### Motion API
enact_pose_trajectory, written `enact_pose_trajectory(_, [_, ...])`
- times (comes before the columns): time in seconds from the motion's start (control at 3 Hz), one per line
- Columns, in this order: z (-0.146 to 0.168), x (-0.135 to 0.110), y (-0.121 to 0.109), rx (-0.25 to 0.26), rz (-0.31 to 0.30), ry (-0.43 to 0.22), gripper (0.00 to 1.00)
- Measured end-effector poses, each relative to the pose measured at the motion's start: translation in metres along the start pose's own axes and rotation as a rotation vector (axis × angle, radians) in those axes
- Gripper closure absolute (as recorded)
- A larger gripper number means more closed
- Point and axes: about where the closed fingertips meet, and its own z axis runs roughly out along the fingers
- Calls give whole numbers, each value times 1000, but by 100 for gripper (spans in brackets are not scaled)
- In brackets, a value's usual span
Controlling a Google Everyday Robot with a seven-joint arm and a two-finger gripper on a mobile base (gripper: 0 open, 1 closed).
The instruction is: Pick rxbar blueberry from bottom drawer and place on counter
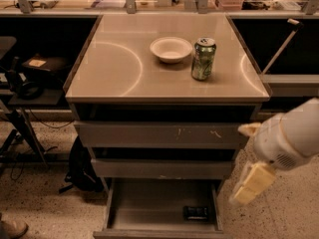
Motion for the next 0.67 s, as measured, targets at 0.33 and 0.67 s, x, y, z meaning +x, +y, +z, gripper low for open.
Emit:
enact_pose_trajectory(0.33, [89,32,14,-64,85,-6,0])
enact_pose_trajectory(0.67, [168,61,11,-114,193,29,0])
